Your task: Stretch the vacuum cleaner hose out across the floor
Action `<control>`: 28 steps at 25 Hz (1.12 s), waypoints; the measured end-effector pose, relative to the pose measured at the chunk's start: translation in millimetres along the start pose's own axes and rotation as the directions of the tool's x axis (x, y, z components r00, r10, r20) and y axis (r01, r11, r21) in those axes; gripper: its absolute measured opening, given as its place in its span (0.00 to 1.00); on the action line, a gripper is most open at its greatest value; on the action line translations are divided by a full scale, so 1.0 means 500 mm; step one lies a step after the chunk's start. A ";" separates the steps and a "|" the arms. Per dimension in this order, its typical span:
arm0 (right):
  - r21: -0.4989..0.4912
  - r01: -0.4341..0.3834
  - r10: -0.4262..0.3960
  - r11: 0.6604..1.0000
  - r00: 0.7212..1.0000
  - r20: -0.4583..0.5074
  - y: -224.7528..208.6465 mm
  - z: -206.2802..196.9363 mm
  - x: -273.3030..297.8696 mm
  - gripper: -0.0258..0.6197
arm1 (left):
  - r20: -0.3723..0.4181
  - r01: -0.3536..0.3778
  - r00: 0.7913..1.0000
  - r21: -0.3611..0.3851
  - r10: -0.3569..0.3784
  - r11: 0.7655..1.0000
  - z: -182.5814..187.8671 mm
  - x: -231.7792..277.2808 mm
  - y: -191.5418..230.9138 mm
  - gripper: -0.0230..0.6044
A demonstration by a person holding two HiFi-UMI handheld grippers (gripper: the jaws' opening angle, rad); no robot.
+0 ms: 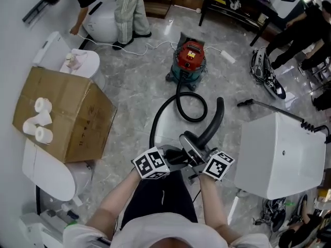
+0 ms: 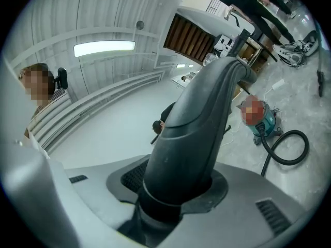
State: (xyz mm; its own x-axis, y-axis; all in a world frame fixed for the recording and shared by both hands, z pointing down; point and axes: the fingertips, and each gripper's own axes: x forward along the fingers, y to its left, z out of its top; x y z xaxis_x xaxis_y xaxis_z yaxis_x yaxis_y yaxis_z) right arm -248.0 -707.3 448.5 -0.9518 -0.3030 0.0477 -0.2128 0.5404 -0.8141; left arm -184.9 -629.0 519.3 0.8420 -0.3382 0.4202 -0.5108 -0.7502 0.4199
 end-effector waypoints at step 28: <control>-0.070 -0.021 0.026 0.997 0.997 0.070 0.132 -0.050 -0.068 0.33 | 0.010 -0.008 1.000 0.102 0.007 0.995 -0.016 -0.055 -0.129 0.30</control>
State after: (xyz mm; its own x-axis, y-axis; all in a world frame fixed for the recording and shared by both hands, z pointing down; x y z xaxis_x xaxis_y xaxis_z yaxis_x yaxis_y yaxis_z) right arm -235.4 -641.8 407.5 -0.9393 -0.3428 -0.0143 -0.2074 0.6005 -0.7723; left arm -176.5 -567.0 487.4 0.8402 -0.3487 0.4154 -0.4970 -0.8016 0.3323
